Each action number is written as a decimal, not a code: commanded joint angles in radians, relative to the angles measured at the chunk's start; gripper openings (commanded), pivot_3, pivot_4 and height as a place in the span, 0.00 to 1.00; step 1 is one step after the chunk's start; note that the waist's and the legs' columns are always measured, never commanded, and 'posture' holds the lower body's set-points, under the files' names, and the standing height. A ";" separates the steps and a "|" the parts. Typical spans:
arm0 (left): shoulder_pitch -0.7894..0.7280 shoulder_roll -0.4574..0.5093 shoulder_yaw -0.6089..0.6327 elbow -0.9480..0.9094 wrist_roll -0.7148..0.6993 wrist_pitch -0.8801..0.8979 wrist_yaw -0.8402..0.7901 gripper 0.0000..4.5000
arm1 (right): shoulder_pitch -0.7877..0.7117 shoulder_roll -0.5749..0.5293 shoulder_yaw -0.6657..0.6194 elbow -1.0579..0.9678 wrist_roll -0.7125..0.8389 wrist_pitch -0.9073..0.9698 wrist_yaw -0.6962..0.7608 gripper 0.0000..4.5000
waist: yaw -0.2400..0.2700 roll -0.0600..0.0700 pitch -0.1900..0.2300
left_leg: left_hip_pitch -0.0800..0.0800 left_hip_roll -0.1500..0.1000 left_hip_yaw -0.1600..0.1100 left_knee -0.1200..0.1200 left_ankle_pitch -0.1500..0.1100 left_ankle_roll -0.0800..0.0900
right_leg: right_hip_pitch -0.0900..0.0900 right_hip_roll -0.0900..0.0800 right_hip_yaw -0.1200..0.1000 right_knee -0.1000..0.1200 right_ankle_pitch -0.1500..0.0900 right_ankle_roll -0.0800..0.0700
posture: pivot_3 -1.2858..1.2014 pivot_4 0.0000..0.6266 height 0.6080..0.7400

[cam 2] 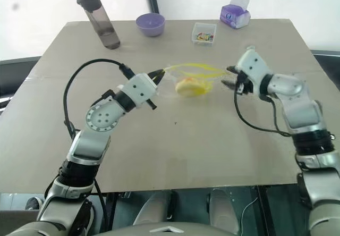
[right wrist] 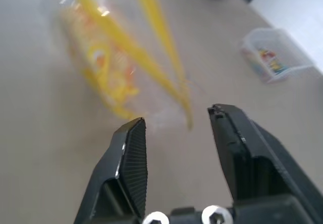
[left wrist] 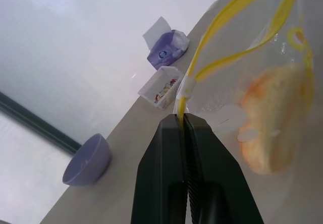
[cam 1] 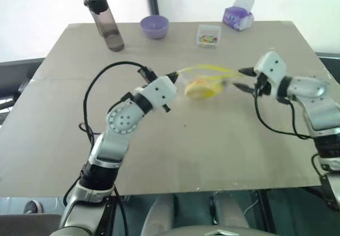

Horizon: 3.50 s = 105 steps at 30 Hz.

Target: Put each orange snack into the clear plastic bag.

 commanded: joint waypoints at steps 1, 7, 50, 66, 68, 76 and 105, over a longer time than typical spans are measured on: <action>0.001 0.006 -0.002 -0.016 -0.004 -0.017 -0.006 0.00 | -0.021 -0.027 -0.004 -0.107 0.020 0.002 0.055 0.45 | -0.004 0.000 0.000 | 0.000 0.000 0.001 0.000 0.000 0.000 | 0.000 0.000 0.000 0.000 0.000 0.000 | 0.52 0.24 1.00; 0.000 0.011 -0.019 -0.023 0.006 -0.028 -0.021 0.00 | -0.134 0.096 0.024 -0.153 0.019 -0.012 0.010 0.45 | -0.005 0.000 0.000 | 0.002 0.001 0.001 0.001 0.000 0.000 | 0.000 0.001 0.001 0.002 0.000 0.000 | 0.52 0.24 1.00; 0.033 0.031 -0.020 -0.102 -0.002 0.021 -0.043 0.00 | -0.255 0.343 0.189 0.086 -0.189 -0.288 -0.081 0.02 | -0.003 0.000 0.000 | 0.000 0.000 -0.001 0.001 0.000 -0.001 | 0.000 0.000 0.000 0.001 0.000 0.000 | 0.52 0.24 1.00; 0.066 0.121 0.093 -0.032 0.071 0.086 0.049 0.00 | -0.220 0.237 0.141 0.114 -0.212 -0.283 -0.097 0.02 | -0.003 0.000 0.000 | 0.000 0.000 -0.001 0.001 0.000 0.000 | 0.000 0.000 0.000 0.001 0.000 0.000 | 0.52 0.24 1.00; 0.059 0.134 0.102 -0.020 0.086 0.094 0.068 0.00 | -0.210 0.222 0.137 0.110 -0.210 -0.278 -0.100 0.02 | -0.002 0.000 0.000 | 0.000 0.000 -0.001 0.001 0.000 0.000 | 0.000 0.000 0.000 0.001 0.000 0.000 | 0.52 0.24 1.00; 0.047 0.145 0.104 -0.002 0.086 0.100 0.082 0.00 | -0.170 0.134 0.095 0.106 -0.194 -0.265 -0.100 0.02 | -0.001 0.000 0.000 | 0.000 0.000 0.000 0.001 0.000 0.000 | 0.000 0.000 0.000 0.001 0.000 0.000 | 0.52 0.24 1.00; -0.149 0.087 0.075 0.144 0.013 -0.051 0.088 0.00 | -0.275 0.086 0.017 0.164 -0.149 -0.275 -0.155 0.02 | -0.018 0.000 0.001 | -0.007 -0.001 0.000 -0.001 0.000 -0.001 | -0.010 -0.001 0.000 0.000 0.000 0.000 | 0.52 0.24 1.00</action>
